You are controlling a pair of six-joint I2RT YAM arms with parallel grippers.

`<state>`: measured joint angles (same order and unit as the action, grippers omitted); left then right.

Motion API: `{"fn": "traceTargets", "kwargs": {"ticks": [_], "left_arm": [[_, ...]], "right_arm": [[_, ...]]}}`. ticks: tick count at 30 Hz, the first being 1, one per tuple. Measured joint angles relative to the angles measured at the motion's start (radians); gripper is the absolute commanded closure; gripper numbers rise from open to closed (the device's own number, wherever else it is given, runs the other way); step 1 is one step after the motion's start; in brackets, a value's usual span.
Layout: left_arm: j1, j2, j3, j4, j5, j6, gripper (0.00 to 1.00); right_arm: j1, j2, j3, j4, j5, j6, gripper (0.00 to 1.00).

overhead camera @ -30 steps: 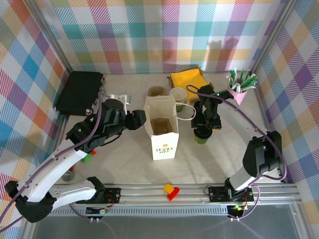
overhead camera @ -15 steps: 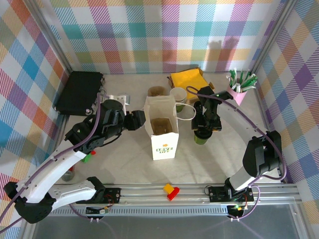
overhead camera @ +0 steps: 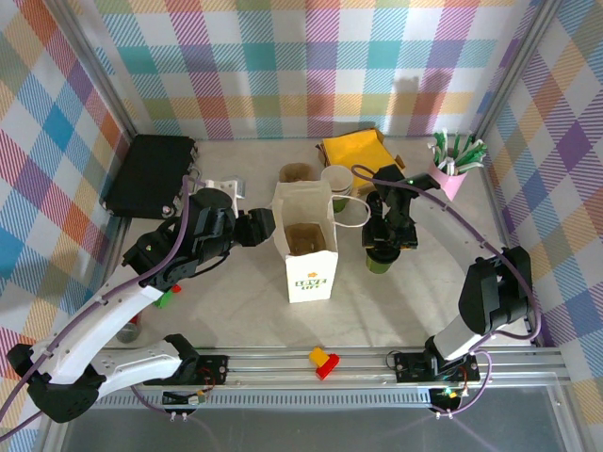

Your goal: Pack the takeout coffee

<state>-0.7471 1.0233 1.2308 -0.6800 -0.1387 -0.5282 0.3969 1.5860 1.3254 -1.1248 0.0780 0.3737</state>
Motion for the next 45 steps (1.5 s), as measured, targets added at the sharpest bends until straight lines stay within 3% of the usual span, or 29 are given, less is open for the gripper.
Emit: {"fn": "traceTargets", "kwargs": {"ticks": [5,18,26,29,34,38,45], "left_arm": [[0.0,0.0,0.0,0.0,0.0,-0.003,0.43],[0.0,0.0,0.0,0.0,0.006,-0.003,0.43],[0.0,0.0,0.0,0.005,0.063,-0.003,0.45],[0.0,0.0,0.0,0.007,0.1,-0.002,0.47],[-0.002,0.0,-0.008,0.005,0.169,0.0,0.52],[-0.005,0.0,-0.03,0.002,0.207,0.002,0.61],[-0.032,0.0,-0.082,0.005,0.253,-0.005,0.73]], "right_arm": [[0.0,0.003,-0.008,0.002,0.014,-0.011,0.21],[0.012,0.003,-0.019,0.013,0.036,-0.034,0.33],[0.027,0.009,0.033,-0.08,0.049,-0.037,0.36],[0.041,0.008,0.116,-0.163,0.069,-0.037,0.4],[0.058,-0.008,0.295,-0.301,0.103,-0.033,0.4],[0.069,-0.017,0.466,-0.409,0.132,-0.021,0.41],[0.093,-0.015,0.709,-0.473,0.191,-0.007,0.41]]}}
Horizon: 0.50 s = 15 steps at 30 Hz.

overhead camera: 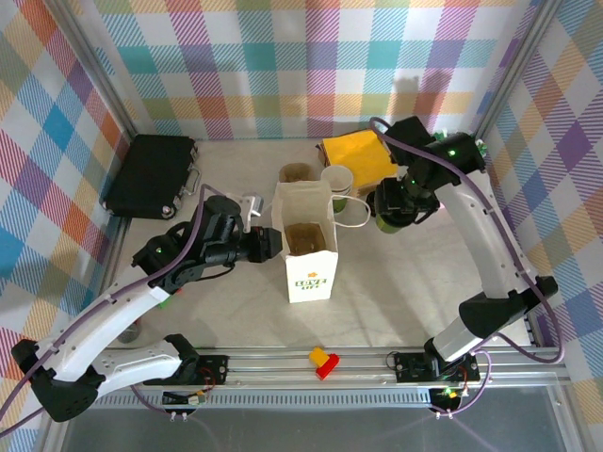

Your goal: Pack the takeout coffee

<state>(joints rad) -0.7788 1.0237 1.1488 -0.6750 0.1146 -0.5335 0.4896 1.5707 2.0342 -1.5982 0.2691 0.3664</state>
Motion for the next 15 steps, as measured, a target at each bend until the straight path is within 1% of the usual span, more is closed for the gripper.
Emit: {"fn": "traceTargets", "kwargs": {"ticks": [6,12,15], "left_arm": [[-0.022,0.0,-0.048,0.033,0.01,-0.015,0.76],[-0.036,0.0,-0.065,0.07,0.016,-0.028,0.77],[-0.042,0.0,-0.066,0.08,0.015,-0.028,0.77]], "right_arm": [[0.002,0.024,0.103,-0.011,0.017,0.005,0.41],[0.009,0.071,0.28,-0.011,0.019,0.019,0.42],[0.035,0.097,0.361,-0.01,0.013,0.027,0.43]]}}
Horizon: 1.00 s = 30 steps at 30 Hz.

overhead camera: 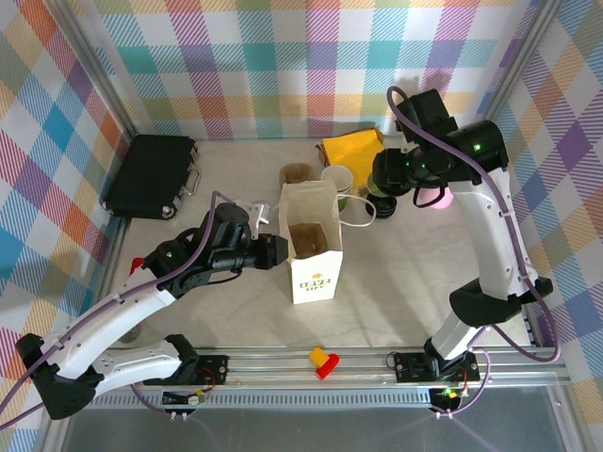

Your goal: Pack the takeout coffee

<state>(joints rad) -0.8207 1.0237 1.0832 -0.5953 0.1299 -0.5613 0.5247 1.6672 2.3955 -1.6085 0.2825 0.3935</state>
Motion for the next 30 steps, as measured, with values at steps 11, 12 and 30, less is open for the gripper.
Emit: {"fn": "traceTargets", "kwargs": {"ticks": [11,12,30], "left_arm": [[-0.041,0.043,0.0,0.042,-0.011,-0.023,0.79],[-0.041,0.048,-0.001,0.05,-0.013,-0.026,0.79],[-0.043,0.053,0.088,0.01,-0.053,0.003,0.47]], "right_arm": [[0.19,0.079,0.101,0.0,-0.069,0.071,0.45],[0.209,0.08,0.101,0.0,-0.076,0.079,0.46],[0.346,0.094,-0.019,0.0,-0.101,0.176,0.47]]}}
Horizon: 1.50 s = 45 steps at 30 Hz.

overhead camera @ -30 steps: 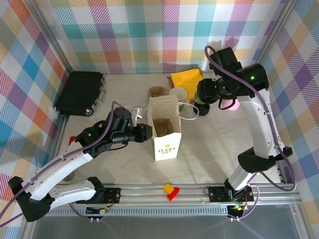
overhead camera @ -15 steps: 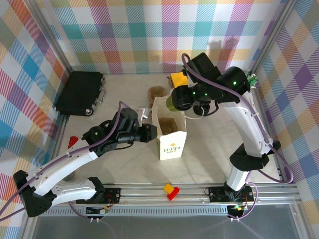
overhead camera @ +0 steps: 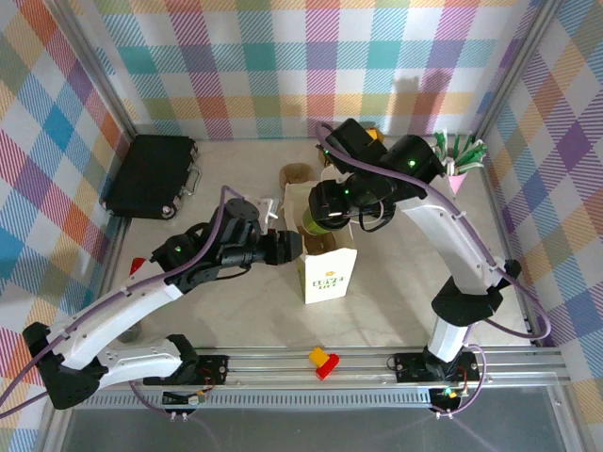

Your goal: Pack the takeout coffee

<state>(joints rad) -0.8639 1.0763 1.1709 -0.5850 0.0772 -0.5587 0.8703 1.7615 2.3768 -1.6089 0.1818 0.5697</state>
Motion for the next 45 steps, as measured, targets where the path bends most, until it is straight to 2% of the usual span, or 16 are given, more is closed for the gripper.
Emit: {"fn": "traceTargets", "kwargs": {"ticks": [8,23,38,45], "left_arm": [[0.0,-0.071,0.051,-0.058,-0.067,0.063,0.52],[0.0,-0.071,-0.114,-0.038,-0.026,0.14,0.58],[0.0,-0.113,-0.185,0.049,0.064,0.213,0.57],[0.0,-0.115,-0.186,0.064,0.073,0.235,0.58]], "right_arm": [[0.024,0.047,-0.067,0.0,0.001,0.057,0.47],[0.03,0.123,-0.112,0.0,0.008,0.111,0.47],[0.03,0.168,-0.127,0.0,0.012,0.122,0.46],[0.03,0.177,-0.152,0.0,0.016,0.122,0.46]]}}
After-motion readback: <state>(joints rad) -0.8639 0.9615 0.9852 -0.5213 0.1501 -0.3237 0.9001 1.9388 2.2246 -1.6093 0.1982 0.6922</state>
